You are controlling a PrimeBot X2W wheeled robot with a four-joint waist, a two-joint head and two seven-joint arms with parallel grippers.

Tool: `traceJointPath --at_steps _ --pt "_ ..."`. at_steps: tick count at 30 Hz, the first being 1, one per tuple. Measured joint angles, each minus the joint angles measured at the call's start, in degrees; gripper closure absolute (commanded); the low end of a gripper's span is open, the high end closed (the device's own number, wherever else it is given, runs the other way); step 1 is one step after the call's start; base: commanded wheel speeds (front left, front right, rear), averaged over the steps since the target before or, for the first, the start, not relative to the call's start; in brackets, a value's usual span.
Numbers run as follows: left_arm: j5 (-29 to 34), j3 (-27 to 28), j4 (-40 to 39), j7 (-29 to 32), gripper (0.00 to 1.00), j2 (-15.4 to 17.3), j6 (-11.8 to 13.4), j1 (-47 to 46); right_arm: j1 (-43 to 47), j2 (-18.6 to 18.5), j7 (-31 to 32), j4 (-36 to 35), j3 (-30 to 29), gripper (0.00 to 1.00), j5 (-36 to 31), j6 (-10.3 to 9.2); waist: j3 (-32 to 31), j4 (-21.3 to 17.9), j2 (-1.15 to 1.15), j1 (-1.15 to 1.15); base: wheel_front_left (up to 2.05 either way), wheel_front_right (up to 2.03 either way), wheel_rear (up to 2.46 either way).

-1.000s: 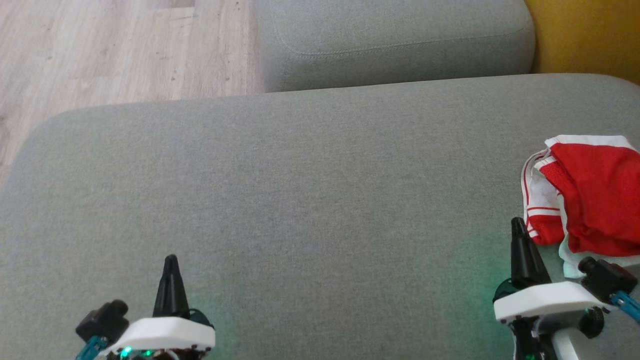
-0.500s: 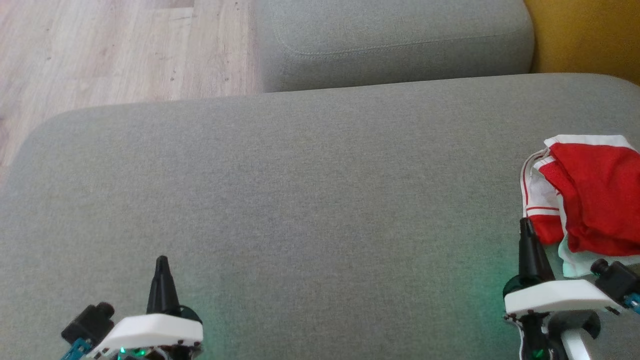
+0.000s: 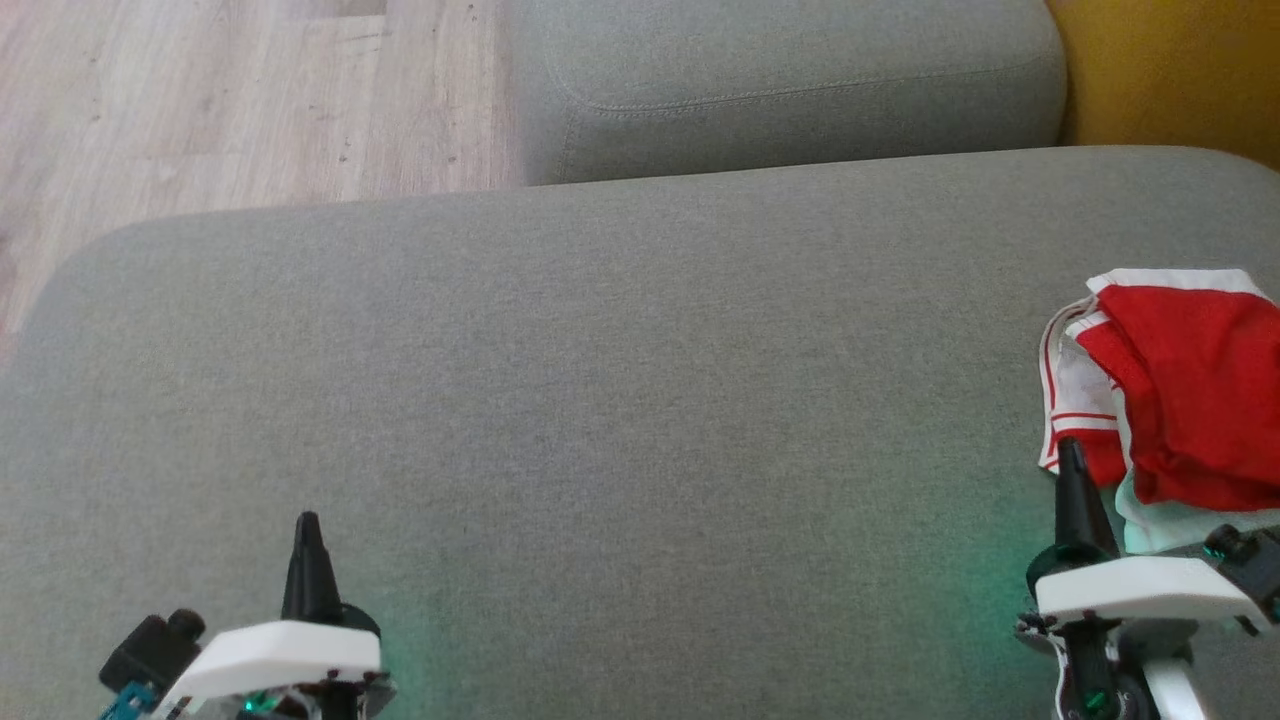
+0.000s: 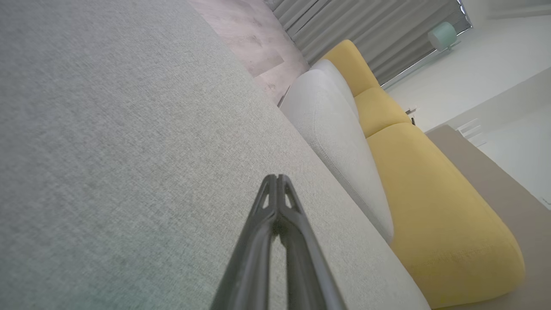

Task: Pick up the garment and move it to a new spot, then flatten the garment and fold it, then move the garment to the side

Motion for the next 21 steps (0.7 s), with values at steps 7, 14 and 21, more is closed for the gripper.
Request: traceJointPath --at_steps 7,14,21 --pt "-3.7 0.7 -0.4 1.1 1.00 0.0 0.0 -0.2 0.0 0.0 1.0 -0.1 -0.5 1.00 4.4 0.00 0.0 -0.1 0.00 0.00 0.00 0.00 0.00" --pt "-7.4 1.8 -0.6 2.2 1.00 0.0 -0.5 -0.5 0.0 0.0 2.0 -0.3 -1.1 1.00 8.7 0.00 0.0 -0.1 0.00 0.00 0.00 0.00 0.00" --pt "-11.1 2.5 -0.8 3.4 1.00 0.0 -1.0 -0.9 -0.1 0.0 3.4 -0.6 -1.9 1.00 13.1 0.00 0.0 -0.2 0.00 0.00 0.00 0.00 0.00"
